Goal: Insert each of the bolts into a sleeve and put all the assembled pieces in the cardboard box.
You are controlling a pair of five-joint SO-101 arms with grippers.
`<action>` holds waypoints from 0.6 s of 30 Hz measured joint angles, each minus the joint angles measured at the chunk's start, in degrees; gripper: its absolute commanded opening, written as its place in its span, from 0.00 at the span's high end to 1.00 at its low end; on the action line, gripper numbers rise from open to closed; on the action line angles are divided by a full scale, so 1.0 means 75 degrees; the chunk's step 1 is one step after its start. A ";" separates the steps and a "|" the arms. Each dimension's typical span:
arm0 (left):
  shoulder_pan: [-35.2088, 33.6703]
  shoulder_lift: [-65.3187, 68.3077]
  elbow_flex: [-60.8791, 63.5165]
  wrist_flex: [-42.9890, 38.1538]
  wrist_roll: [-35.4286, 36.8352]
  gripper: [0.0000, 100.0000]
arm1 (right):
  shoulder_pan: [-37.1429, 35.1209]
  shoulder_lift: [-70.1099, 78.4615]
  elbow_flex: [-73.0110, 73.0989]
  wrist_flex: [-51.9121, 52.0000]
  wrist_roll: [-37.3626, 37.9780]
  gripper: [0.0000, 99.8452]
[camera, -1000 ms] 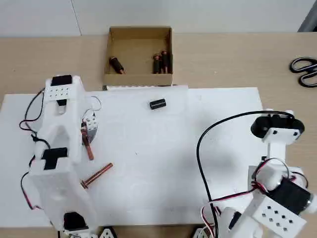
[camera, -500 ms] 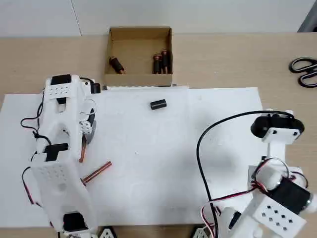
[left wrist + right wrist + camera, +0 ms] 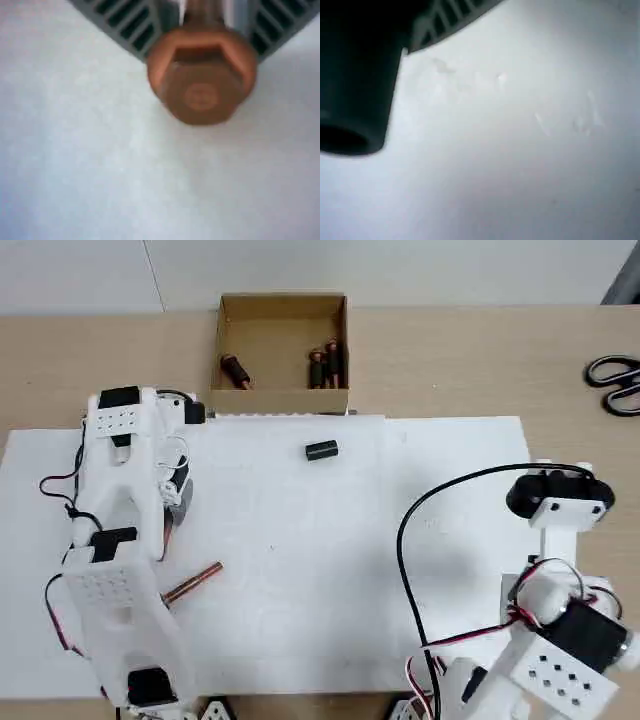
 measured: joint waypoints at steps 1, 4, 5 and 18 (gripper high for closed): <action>-0.0012 0.0012 -0.0035 0.0000 -0.0082 0.91 | 0.0000 0.0000 0.0000 0.0000 0.0000 1.00; -0.0012 0.0047 -0.0211 0.0000 -0.0281 0.91 | 0.0000 0.0000 0.0000 0.0000 0.0000 1.00; -0.0012 0.0047 -0.0246 -0.0012 -0.0316 0.91 | 0.0000 0.0000 0.0000 0.0000 0.0000 1.00; 0.0035 0.0375 -0.0410 -0.0023 -0.0410 0.99 | 0.0000 0.0000 0.0000 0.0000 0.0000 1.00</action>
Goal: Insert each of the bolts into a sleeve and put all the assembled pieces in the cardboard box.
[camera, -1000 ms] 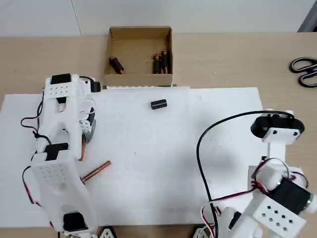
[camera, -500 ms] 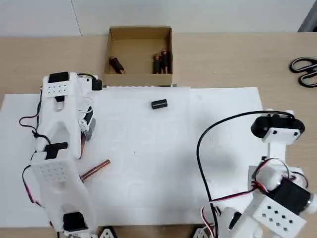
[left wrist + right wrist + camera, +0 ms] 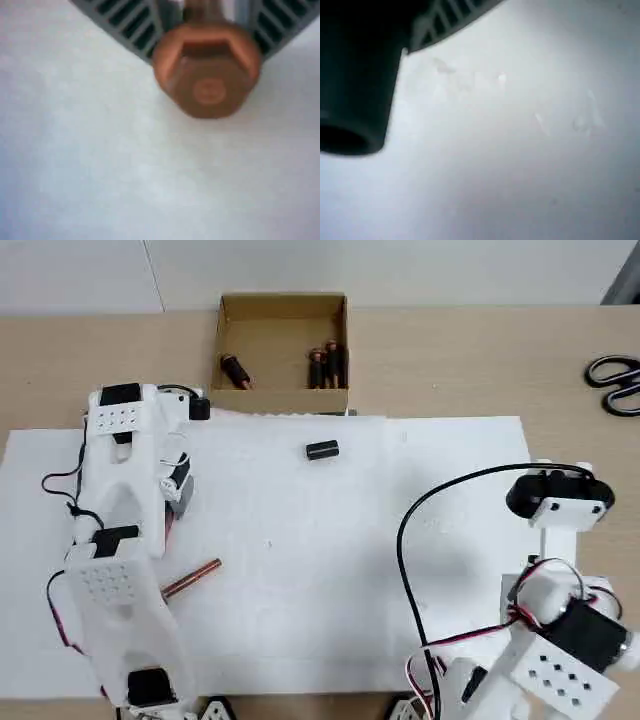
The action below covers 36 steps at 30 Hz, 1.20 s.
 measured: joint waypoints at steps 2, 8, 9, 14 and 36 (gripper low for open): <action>0.0023 0.0129 -0.0070 0.0000 0.0012 1.00 | 0.0000 0.0000 0.0000 0.0000 0.0000 1.00; -0.0012 0.0047 -0.0422 0.0211 0.0012 0.99 | 0.0000 0.0000 0.0000 0.0000 0.0000 1.00; -0.0012 -0.0047 -0.0504 0.0223 0.0012 0.99 | 0.0000 0.0000 0.0000 0.0000 0.0000 1.00; 0.0070 -0.1102 -0.0750 0.0129 0.0012 0.99 | -0.0316 0.0000 -0.0012 0.0000 0.0000 1.00; 0.0223 -0.7033 -0.0211 0.0105 0.0270 0.99 | -0.3552 -0.0293 -0.1911 -0.0199 0.0012 1.00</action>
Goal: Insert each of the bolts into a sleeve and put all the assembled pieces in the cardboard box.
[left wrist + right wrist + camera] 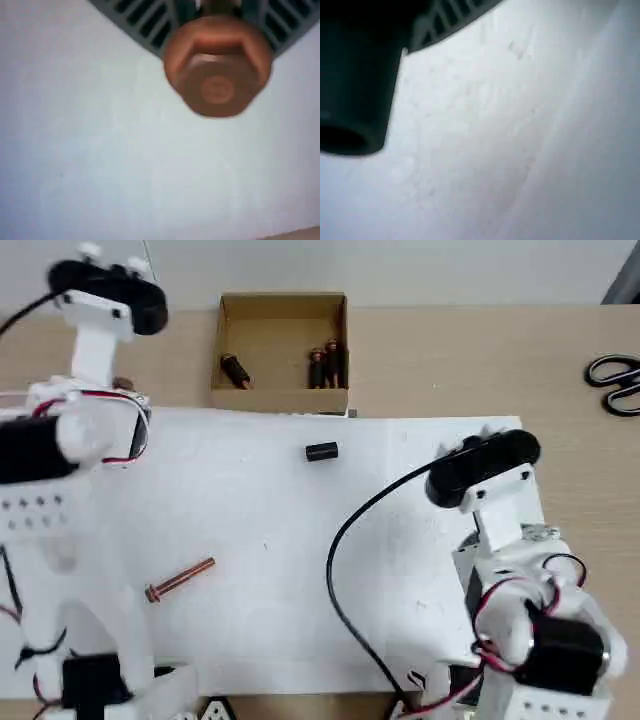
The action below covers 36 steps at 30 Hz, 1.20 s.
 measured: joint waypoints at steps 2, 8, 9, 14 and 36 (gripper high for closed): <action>0.0000 -0.0281 0.0000 -0.0082 0.0563 0.99 | -0.0399 -0.0270 0.0246 -0.0469 0.0000 1.00; 0.0176 -0.0703 0.0223 -0.0399 0.2040 0.99 | -0.1371 -0.1582 0.2040 -0.2122 -0.0645 1.00; 0.0270 -0.0762 0.0316 -0.0410 0.2133 0.99 | -0.1618 -0.1852 0.2344 -0.2344 -0.0727 1.00; 0.0996 -0.1606 0.1032 -0.0410 0.3012 0.99 | -0.2555 -0.3223 0.3950 -0.3059 -0.0821 1.00; 0.3540 -0.9846 1.0854 -0.6986 0.4278 0.99 | -0.4138 -0.4993 0.6072 -0.3727 -0.3388 1.00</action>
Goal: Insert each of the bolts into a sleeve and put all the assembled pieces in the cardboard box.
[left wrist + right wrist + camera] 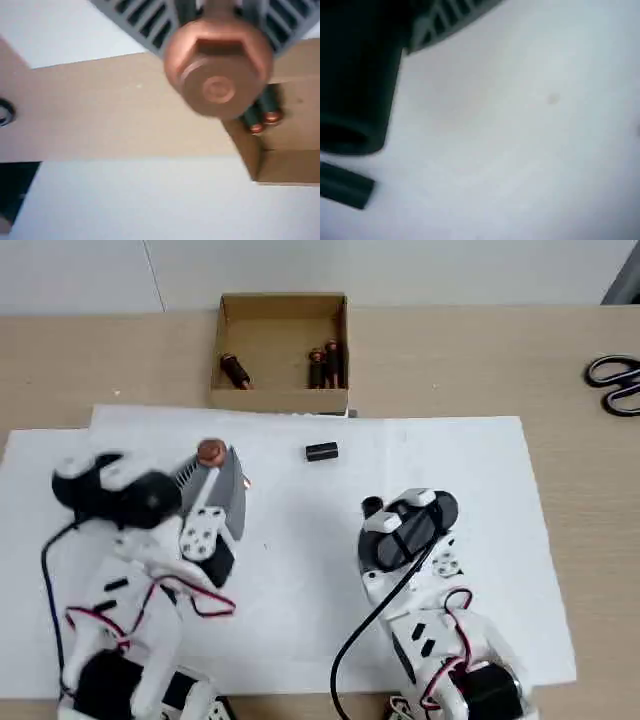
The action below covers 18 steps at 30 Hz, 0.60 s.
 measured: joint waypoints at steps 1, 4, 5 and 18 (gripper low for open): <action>0.0047 -0.0246 0.0223 -0.0047 0.0164 0.99 | -0.0211 0.0012 0.0070 0.0000 -0.0129 1.00; 0.0035 -0.0762 0.0645 -0.0059 0.0633 0.99 | -0.0656 0.0012 0.0188 -0.0258 -0.0422 1.00; 0.0035 -0.0844 0.0692 -0.0059 0.0762 0.99 | -0.0785 0.0012 0.0211 -0.0363 -0.0504 1.00; 0.0481 -0.1032 0.0797 -0.0059 0.1993 0.99 | -0.2157 0.0012 0.0598 -0.0703 -0.0727 1.00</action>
